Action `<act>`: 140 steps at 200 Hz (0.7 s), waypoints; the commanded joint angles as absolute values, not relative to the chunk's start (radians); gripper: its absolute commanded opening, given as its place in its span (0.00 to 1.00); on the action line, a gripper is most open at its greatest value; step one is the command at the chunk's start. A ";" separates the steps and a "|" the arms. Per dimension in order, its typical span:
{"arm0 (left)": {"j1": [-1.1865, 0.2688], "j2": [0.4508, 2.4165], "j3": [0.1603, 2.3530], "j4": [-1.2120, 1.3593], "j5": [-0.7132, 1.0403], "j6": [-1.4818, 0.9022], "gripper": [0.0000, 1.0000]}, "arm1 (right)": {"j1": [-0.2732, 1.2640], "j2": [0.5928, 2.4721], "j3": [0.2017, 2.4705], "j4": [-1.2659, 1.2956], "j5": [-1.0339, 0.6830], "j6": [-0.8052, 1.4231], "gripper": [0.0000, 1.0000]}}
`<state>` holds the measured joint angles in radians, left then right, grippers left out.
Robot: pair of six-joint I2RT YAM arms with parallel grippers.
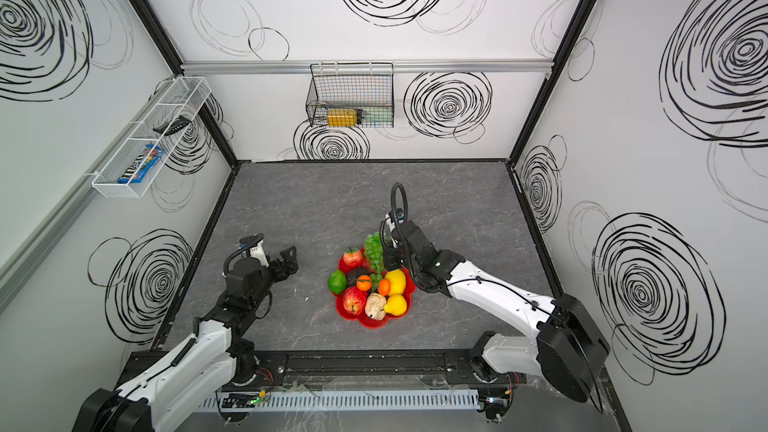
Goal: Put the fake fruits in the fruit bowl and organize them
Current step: 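Lower the grapes into the red bowl and open the right gripper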
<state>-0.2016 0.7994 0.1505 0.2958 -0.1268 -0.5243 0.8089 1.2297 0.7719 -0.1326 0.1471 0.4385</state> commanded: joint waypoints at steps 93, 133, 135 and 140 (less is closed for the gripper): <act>-0.193 0.807 0.143 0.358 -0.110 -0.536 0.97 | 0.816 1.101 0.625 -0.207 0.165 0.539 0.00; -0.192 0.807 0.143 0.359 -0.111 -0.536 0.97 | 0.816 1.127 0.595 -0.148 0.122 0.552 0.00; -0.192 0.808 0.142 0.359 -0.111 -0.536 0.97 | 0.815 1.129 0.596 -0.146 0.121 0.553 0.00; -0.192 0.807 0.141 0.358 -0.111 -0.536 0.97 | 0.815 1.134 0.598 -0.143 0.118 0.555 0.00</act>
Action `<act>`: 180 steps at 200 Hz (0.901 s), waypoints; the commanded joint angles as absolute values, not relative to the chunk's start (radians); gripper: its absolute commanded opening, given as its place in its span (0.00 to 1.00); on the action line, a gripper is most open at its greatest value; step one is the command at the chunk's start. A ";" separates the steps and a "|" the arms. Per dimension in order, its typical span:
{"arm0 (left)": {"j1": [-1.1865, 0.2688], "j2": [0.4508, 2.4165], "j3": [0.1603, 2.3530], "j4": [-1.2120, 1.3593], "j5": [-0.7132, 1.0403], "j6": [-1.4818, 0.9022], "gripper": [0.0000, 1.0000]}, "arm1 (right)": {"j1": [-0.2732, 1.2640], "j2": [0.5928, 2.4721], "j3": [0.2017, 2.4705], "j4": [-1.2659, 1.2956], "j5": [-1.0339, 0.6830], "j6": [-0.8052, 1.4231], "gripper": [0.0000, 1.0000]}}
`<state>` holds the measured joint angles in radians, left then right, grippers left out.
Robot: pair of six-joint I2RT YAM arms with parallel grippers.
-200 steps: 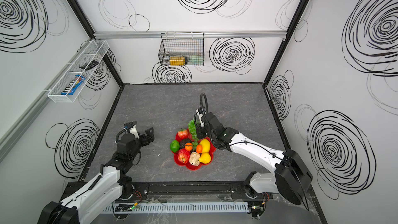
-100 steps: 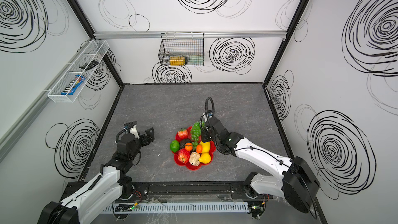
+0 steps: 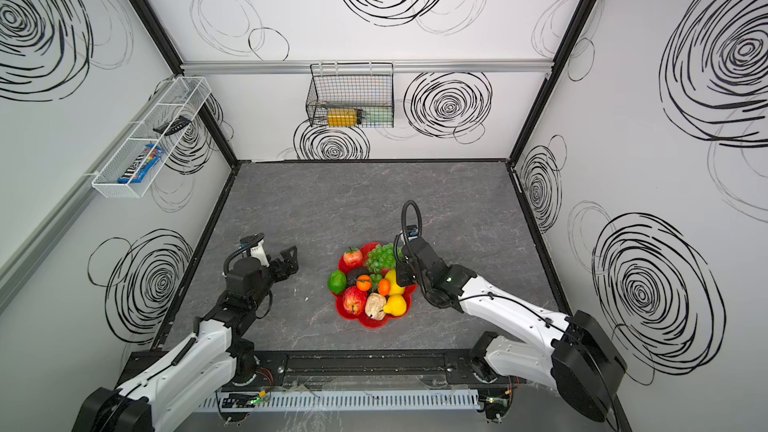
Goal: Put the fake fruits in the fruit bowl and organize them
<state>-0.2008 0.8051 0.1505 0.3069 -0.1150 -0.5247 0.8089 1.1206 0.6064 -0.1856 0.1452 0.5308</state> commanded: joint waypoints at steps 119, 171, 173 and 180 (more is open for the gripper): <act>-0.190 0.806 0.143 0.356 -0.111 -0.537 0.97 | 0.817 1.120 0.621 -0.214 0.156 0.575 0.16; -0.187 0.804 0.143 0.355 -0.115 -0.534 0.97 | 0.816 1.095 0.641 -0.279 0.197 0.571 0.51; -0.187 0.805 0.143 0.355 -0.115 -0.536 0.97 | 0.816 1.092 0.642 -0.279 0.198 0.570 0.52; -0.186 0.805 0.142 0.356 -0.115 -0.534 0.97 | 0.816 1.085 0.643 -0.284 0.203 0.567 0.54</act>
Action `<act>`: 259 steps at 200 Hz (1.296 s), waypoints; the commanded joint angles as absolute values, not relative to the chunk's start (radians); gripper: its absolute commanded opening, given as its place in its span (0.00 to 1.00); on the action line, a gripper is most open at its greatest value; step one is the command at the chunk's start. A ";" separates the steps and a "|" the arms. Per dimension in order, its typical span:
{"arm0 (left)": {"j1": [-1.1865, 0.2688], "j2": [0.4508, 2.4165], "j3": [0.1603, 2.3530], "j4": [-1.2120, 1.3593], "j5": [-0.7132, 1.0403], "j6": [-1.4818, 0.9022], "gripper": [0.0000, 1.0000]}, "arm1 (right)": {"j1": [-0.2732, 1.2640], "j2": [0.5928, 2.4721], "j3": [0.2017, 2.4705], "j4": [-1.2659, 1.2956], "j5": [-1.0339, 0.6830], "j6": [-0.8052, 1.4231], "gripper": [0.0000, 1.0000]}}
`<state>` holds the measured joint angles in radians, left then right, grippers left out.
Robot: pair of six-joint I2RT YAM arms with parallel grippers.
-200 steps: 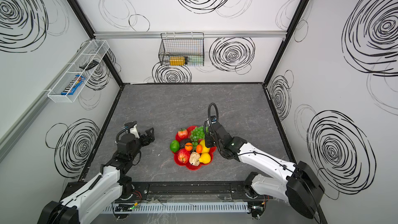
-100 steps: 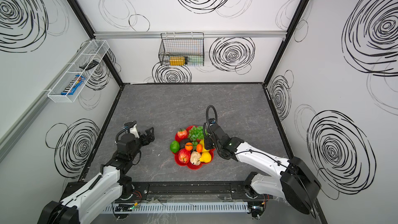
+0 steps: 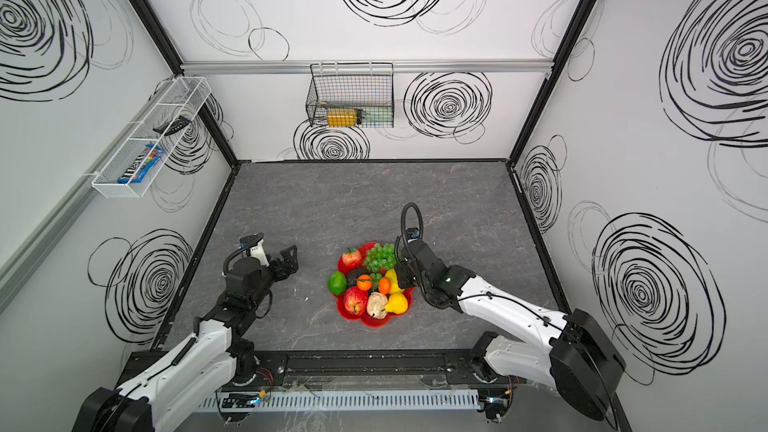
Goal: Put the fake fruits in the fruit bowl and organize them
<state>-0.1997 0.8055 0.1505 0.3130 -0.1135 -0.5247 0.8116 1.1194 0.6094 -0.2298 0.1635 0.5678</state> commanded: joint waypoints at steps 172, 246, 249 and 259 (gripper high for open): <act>-0.216 1.063 0.330 0.662 -0.425 -0.354 0.96 | 0.147 1.092 0.538 0.308 0.168 0.236 0.95; -0.182 1.221 0.301 0.872 -0.622 -0.117 0.96 | 0.062 1.378 0.411 0.667 0.295 0.116 0.98; -0.179 1.237 0.295 0.898 -0.610 -0.110 0.96 | 0.060 1.383 0.398 0.698 0.287 0.109 0.98; -0.163 1.292 0.277 0.986 -0.564 -0.094 0.96 | 0.059 1.394 0.377 0.774 0.274 0.075 0.97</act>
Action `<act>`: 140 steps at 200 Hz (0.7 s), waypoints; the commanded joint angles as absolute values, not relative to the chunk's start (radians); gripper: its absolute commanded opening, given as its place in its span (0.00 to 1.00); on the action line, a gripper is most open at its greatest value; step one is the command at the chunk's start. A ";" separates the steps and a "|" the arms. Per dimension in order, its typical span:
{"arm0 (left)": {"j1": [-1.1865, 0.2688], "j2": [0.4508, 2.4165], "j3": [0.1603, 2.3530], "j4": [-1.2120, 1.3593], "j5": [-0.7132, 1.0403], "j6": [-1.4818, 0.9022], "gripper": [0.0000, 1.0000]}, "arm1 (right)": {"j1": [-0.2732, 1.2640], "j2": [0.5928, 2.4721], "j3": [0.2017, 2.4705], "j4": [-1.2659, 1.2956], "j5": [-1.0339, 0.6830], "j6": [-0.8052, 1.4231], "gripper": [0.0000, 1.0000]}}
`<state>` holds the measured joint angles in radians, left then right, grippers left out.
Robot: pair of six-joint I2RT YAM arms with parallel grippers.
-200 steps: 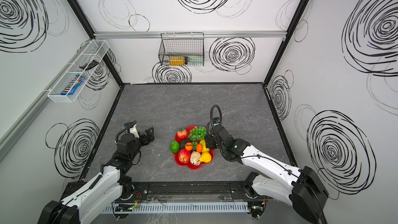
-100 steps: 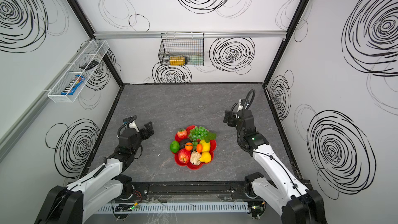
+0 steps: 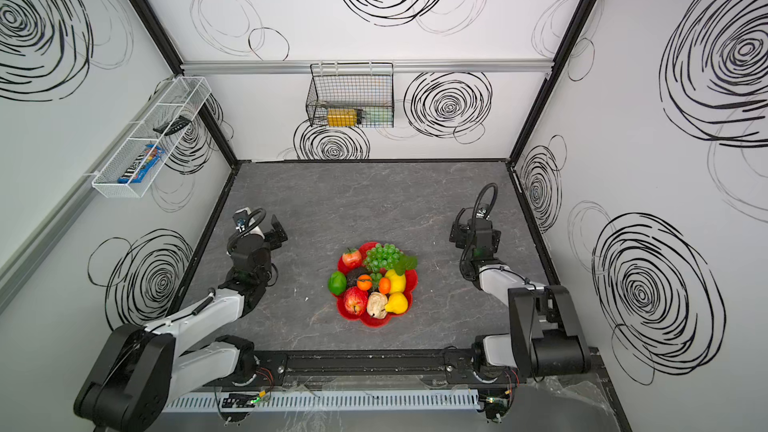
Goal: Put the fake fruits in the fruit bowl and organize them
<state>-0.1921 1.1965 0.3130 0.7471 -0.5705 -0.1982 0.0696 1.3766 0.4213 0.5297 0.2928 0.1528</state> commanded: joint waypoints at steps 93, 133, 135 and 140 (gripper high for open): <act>-0.079 1.490 0.169 1.399 -0.268 -0.043 0.96 | -0.006 1.490 0.224 1.194 0.034 0.039 0.97; -0.078 1.494 0.162 1.418 -0.265 -0.042 0.96 | 0.000 1.472 0.265 1.075 0.063 0.070 0.97; -0.079 1.494 0.161 1.420 -0.265 -0.042 0.96 | 0.000 1.476 0.261 1.089 0.061 0.067 0.97; -0.080 1.496 0.161 1.420 -0.265 -0.041 0.96 | -0.001 1.483 0.255 1.116 0.062 0.064 0.97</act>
